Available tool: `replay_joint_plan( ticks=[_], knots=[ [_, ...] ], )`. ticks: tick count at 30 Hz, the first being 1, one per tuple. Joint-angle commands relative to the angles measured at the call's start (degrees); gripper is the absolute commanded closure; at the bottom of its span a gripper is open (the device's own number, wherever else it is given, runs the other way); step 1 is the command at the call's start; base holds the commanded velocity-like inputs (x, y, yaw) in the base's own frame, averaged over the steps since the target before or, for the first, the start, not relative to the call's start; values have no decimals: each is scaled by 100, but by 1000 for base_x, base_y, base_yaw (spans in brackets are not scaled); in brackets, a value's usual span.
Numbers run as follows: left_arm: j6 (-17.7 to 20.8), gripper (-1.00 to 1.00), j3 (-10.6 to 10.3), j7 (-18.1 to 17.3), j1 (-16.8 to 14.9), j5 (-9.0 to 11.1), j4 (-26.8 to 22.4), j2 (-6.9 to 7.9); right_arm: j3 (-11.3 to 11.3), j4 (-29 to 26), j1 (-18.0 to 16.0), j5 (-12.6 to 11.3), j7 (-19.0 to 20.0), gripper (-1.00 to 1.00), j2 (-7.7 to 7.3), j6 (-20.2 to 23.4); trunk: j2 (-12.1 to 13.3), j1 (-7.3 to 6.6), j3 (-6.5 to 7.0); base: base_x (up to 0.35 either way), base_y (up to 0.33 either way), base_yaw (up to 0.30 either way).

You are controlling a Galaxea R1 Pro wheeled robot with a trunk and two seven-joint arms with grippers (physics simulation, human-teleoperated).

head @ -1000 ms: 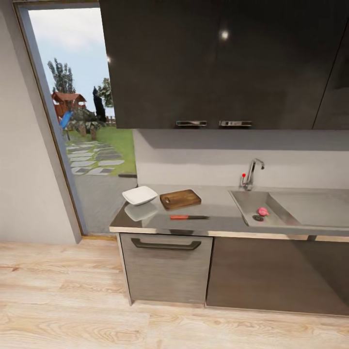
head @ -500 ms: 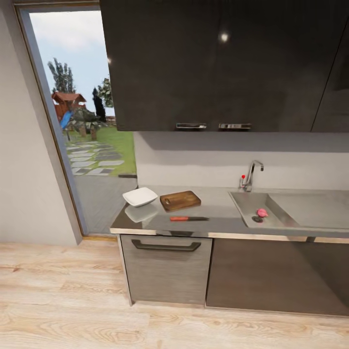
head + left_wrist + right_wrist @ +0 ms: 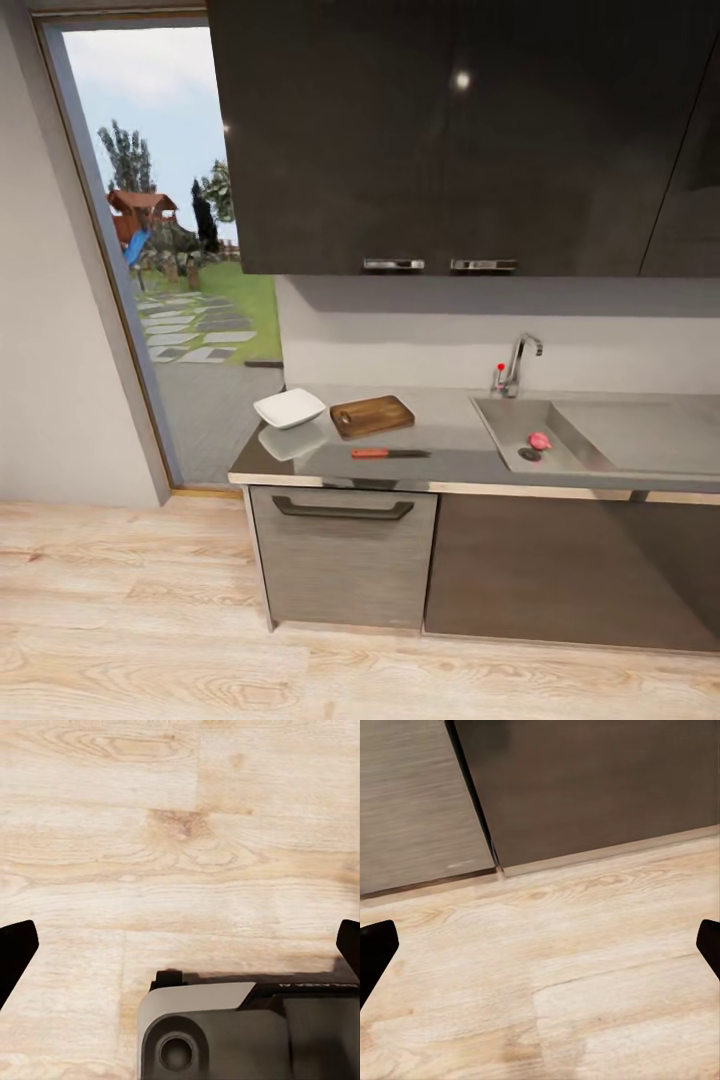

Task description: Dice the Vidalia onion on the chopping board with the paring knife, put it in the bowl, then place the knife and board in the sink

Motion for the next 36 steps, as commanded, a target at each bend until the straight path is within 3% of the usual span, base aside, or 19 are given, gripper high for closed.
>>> replay_joint_plan(
  ticks=[1,23,29,36],
  knots=[
    [-16,-100,-1,0,-3,3,0,1,-5,-5,-1,-50,13,-100,3,-12,34,-21,9,0,0,0],
    [-16,-100,-1,0,-3,3,-5,1,-1,-5,-1,-50,13,-100,3,-12,916,-504,404,0,0,-1],
    [-16,-100,-1,0,-3,3,-9,1,-1,-5,-1,-50,13,-100,3,-12,1157,-636,523,0,0,-157],
    [-16,-100,-1,0,-3,3,-14,1,-1,-5,-1,-50,13,-100,3,-12,1157,-636,551,0,0,-258]
  ],
)
